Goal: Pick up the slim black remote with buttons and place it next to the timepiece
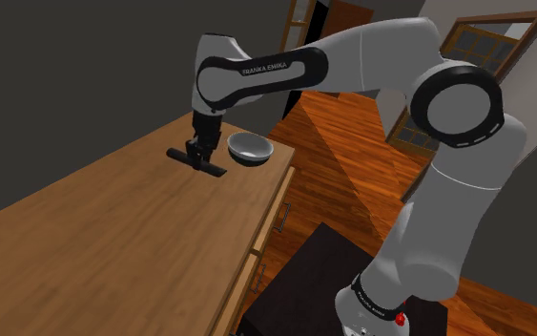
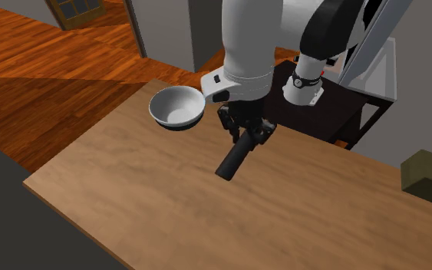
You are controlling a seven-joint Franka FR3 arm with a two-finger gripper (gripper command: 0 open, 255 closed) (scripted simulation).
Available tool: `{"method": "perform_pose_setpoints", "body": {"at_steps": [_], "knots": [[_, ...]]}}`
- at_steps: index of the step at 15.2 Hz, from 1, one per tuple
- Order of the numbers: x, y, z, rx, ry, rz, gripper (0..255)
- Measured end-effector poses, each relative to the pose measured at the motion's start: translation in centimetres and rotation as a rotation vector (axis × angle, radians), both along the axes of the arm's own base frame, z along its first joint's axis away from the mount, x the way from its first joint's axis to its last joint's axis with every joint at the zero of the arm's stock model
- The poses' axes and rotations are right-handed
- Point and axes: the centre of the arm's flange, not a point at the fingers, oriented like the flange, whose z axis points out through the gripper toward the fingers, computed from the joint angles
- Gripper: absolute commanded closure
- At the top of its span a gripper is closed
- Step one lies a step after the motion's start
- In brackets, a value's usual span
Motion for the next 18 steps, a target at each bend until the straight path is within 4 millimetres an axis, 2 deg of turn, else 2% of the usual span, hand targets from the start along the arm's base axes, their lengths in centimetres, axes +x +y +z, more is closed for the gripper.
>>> {"method": "perform_pose_setpoints", "body": {"at_steps": [11, 18], "knots": [[-6.8, 12.8, -0.4, 0.0, 0.0, 0.001, 255], [-11.6, 20.9, 0.1, -0.001, 0.0, 0.0, 255]]}}
